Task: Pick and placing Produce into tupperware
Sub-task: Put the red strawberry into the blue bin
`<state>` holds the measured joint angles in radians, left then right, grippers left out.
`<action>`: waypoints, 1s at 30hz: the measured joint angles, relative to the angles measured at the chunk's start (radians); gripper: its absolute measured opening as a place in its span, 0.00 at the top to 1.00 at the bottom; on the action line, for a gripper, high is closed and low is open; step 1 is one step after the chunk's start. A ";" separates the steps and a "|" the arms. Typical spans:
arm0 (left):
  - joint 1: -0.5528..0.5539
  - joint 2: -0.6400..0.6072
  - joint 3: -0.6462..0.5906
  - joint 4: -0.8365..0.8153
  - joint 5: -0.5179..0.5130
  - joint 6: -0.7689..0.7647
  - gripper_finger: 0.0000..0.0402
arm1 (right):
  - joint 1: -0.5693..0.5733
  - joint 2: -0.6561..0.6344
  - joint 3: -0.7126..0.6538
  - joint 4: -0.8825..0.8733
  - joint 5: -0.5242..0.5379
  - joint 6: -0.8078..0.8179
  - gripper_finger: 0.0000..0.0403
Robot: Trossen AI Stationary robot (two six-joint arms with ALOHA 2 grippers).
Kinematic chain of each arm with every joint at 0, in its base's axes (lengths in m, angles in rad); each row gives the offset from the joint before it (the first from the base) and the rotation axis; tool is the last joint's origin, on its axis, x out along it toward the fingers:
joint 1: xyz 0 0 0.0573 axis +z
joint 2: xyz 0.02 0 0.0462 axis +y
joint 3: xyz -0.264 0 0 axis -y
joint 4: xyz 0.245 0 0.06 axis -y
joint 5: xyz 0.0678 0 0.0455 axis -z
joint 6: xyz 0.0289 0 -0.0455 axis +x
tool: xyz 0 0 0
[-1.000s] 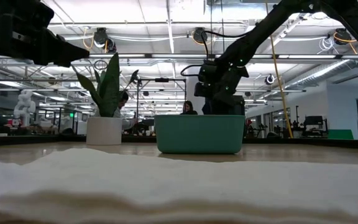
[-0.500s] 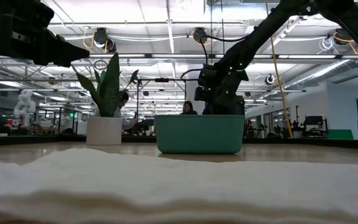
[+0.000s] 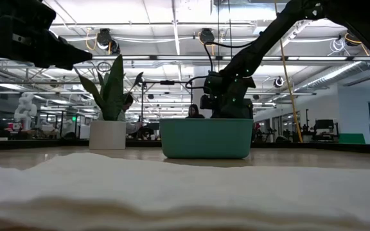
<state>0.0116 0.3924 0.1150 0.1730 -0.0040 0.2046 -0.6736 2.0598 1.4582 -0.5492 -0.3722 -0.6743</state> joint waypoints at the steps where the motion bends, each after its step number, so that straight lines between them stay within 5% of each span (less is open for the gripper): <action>1: 0.000 0.000 0.000 -0.001 0.000 0.000 0.94 | 0.000 0.000 0.000 0.000 0.000 0.001 0.12; 30: 0.000 0.000 0.000 -0.016 -0.005 0.000 0.94 | 0.009 0.050 0.003 0.020 0.032 -0.003 0.17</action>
<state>0.0113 0.3923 0.1150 0.1566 -0.0093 0.2047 -0.6644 2.1094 1.4612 -0.5292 -0.3405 -0.6777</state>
